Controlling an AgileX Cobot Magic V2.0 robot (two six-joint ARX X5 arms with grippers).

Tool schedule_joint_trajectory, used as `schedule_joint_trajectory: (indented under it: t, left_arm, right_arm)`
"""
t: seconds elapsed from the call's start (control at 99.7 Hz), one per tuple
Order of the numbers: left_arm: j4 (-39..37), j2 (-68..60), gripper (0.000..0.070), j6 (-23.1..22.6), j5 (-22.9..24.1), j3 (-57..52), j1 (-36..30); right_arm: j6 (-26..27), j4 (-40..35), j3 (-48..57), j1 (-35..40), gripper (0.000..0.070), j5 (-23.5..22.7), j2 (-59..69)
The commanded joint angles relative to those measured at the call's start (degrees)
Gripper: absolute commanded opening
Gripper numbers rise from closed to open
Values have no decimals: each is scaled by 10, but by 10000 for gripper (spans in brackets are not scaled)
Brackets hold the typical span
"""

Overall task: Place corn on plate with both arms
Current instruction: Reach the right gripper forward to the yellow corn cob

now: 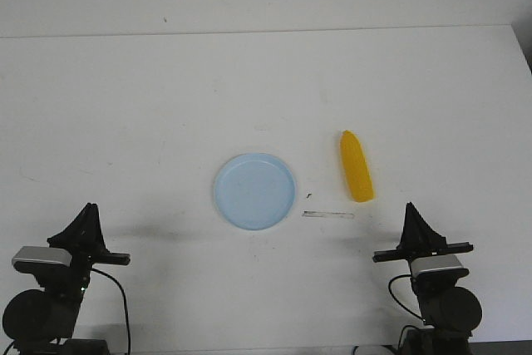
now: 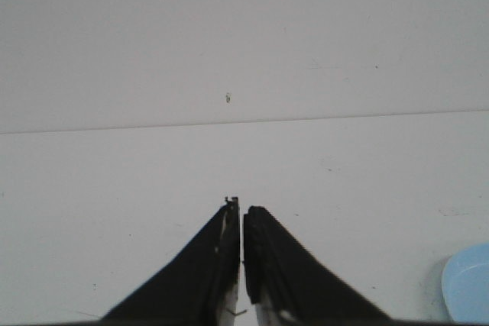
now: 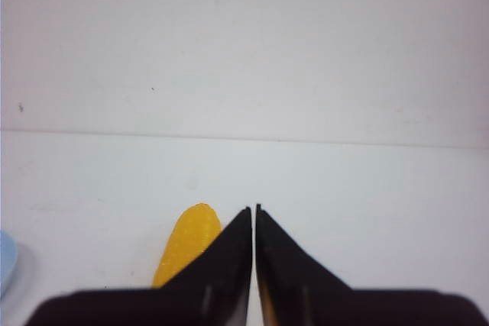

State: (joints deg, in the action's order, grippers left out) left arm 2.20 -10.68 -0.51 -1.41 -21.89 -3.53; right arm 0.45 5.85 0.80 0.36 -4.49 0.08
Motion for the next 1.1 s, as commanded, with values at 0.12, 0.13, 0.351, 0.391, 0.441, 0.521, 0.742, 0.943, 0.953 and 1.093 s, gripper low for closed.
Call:
schedule_joint_trajectory:
  t: [0.12,0.13,0.351,0.391,0.441,0.521,0.742,0.943,0.953,1.093]
  left_arm:
    - [-6,2,1,-3,1,-5,0]
    - [-6,2,1,-3,1,-5,0]
    - [-6,2,1,-3,1,-5,0]
    - [-6,2,1,-3,1,-5,0]
    - [-6,2,1,-3,1,-5,0]
    - [-6,2,1,-3,1,-5,0]
    - [-6,2,1,-3,1,-5,0]
    - [-6,2,1,-3,1,-5,0]
    - [-6,2,1,-3,1,-5,0]
    - [-6,2,1,-3,1,-5,0]
  right_arm:
    - [8,6,-1,0,5,0,0]
    - [8,6,-1,0,5,0,0]
    - [8,17,-1,-1,5,7,0]
    - [11,18,0,0,5,10,0]
    - [11,19,3,0,5,11,0]
    - [10,17,24,5,5,8,1]
    - [-42,-54,145,11,4,26,53]
    - [-96,-170,277,12,5,30,169]
    - [-98,-176,283,12,5,30,176]
    - [-108,-238,363,12,5,30,267]
